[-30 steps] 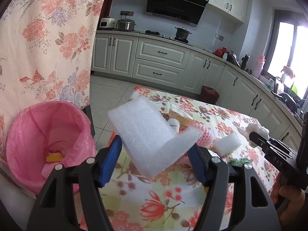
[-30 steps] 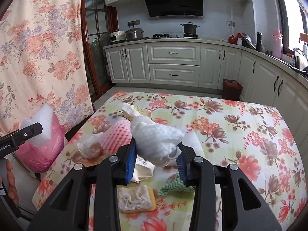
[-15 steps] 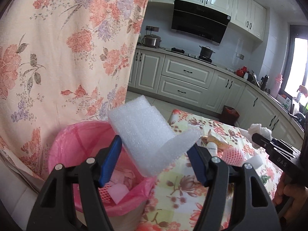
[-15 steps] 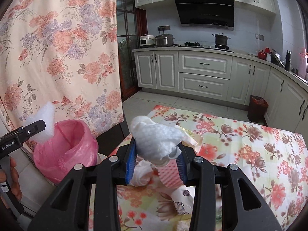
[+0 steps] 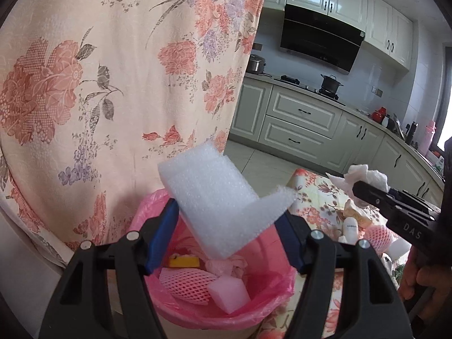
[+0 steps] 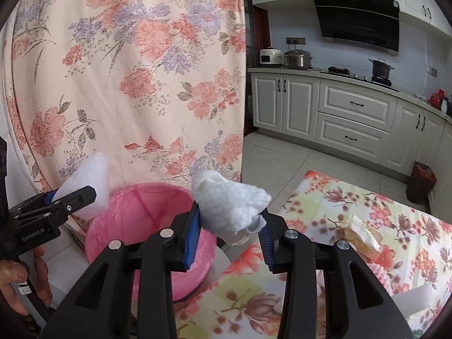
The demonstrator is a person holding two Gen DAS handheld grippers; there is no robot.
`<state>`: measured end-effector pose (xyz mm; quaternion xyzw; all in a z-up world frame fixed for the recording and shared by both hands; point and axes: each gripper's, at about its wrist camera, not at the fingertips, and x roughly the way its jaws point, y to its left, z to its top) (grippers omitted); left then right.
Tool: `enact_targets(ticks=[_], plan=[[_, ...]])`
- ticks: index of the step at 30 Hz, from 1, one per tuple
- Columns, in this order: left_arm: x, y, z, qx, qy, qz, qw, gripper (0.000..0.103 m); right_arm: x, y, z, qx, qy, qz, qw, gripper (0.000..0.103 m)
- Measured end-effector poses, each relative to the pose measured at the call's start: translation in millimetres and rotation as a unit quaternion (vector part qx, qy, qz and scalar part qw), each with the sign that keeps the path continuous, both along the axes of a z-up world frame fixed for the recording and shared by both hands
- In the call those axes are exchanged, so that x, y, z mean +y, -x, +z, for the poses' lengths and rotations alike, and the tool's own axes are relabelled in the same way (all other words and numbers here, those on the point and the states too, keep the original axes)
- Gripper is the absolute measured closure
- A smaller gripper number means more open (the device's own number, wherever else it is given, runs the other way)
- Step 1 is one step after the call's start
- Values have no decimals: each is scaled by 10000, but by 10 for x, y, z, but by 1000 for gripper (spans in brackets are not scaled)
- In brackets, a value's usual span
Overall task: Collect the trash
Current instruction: 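Open both tools over the pink bin to drop sheet and tissue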
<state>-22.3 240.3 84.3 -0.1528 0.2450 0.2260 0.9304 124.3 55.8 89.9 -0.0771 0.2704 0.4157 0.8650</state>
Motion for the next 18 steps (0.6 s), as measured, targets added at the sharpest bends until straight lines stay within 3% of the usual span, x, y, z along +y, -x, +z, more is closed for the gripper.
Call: enact_targets(ticks=[8, 18], plan=[[205, 150, -43, 26, 80, 164, 9998, 37, 591, 115, -128, 162, 57, 550, 9983, 66], [334, 218, -57, -16, 170, 278, 9995, 31, 883, 102, -244, 344, 124, 831, 9959, 65]])
